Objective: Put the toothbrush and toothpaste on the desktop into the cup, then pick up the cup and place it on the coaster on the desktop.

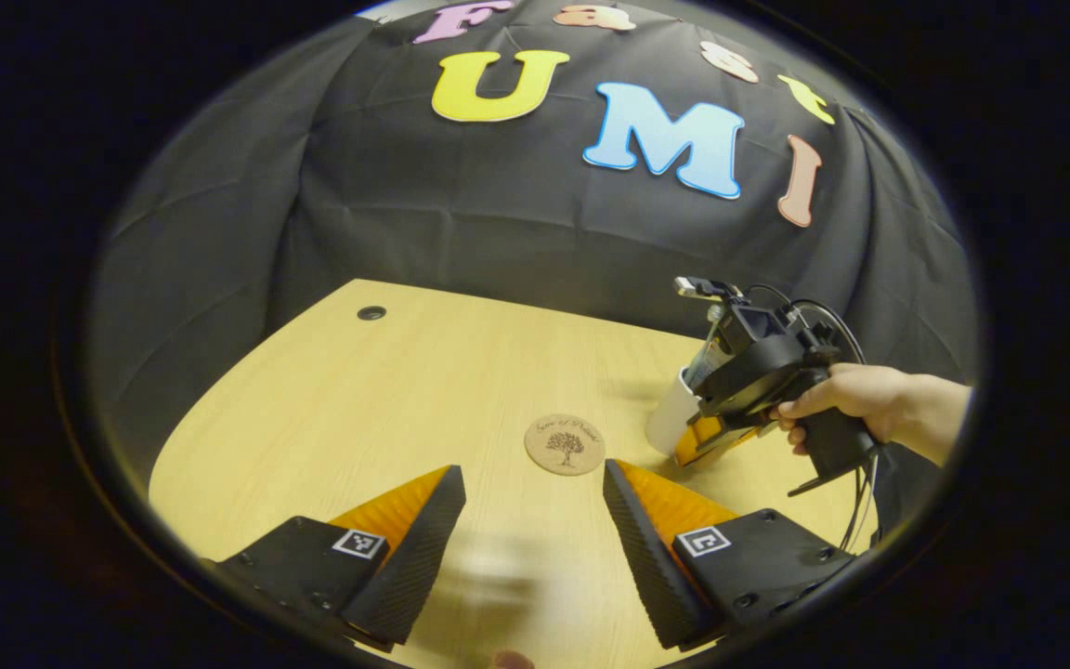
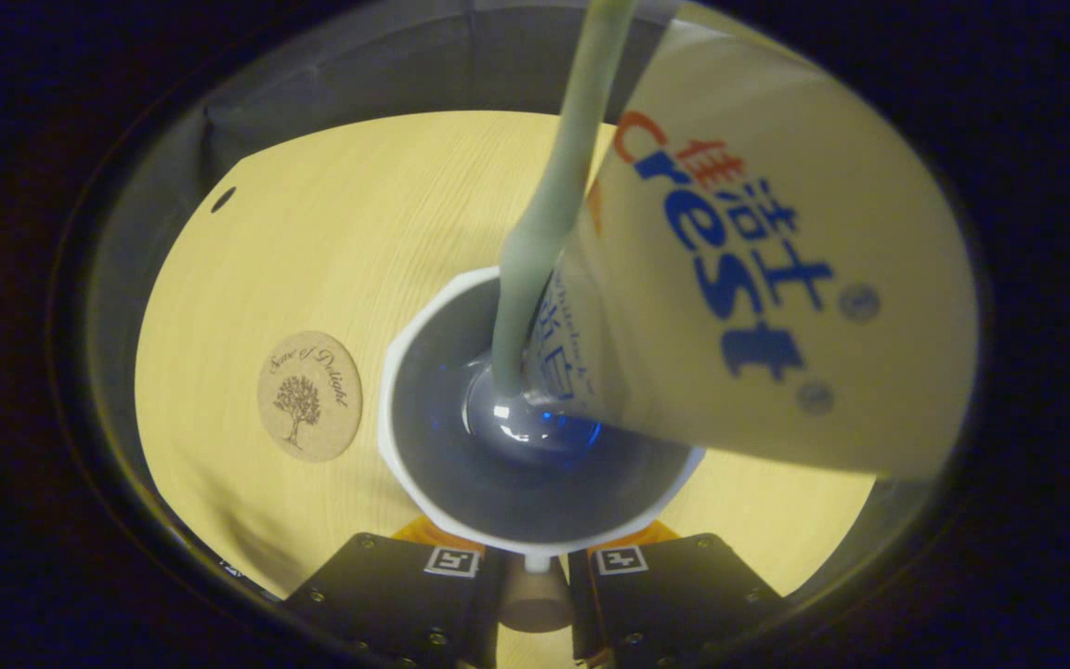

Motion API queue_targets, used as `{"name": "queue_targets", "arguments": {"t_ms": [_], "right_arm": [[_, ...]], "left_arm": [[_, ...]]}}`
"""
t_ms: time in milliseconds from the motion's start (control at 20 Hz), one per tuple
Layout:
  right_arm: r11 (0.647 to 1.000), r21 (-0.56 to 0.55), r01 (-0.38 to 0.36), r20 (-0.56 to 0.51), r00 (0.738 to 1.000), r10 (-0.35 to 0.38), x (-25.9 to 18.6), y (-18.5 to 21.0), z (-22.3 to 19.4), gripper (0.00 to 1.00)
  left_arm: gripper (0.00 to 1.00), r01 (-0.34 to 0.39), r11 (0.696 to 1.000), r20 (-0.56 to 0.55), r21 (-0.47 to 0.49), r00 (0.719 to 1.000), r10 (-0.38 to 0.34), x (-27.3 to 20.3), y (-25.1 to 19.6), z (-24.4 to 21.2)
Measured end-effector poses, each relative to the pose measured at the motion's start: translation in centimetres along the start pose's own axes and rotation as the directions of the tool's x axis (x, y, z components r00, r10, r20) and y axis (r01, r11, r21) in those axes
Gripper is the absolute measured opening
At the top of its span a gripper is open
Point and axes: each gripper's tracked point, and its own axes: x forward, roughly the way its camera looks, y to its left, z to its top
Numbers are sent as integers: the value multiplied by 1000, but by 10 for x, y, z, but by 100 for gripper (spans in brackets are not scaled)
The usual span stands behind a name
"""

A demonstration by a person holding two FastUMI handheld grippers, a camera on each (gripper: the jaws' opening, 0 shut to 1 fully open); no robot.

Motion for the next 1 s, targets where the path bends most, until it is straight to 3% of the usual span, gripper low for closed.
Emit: {"name": "queue_targets", "arguments": {"t_ms": [500,650,1000], "right_arm": [[998,-64,1,79,997,4,-14,17,6,31],[995,-87,-58,85,994,66,-22,47,5,30],[983,-150,-102,81,990,115,-26,96,4,30]], "left_arm": [[98,-22,1000,-5,-9,1000,22,-6,3,1],[98,-31,999,-7,-18,1000,31,-14,6,-3],[100,-57,998,-3,-30,998,57,-39,24,-12]]}}
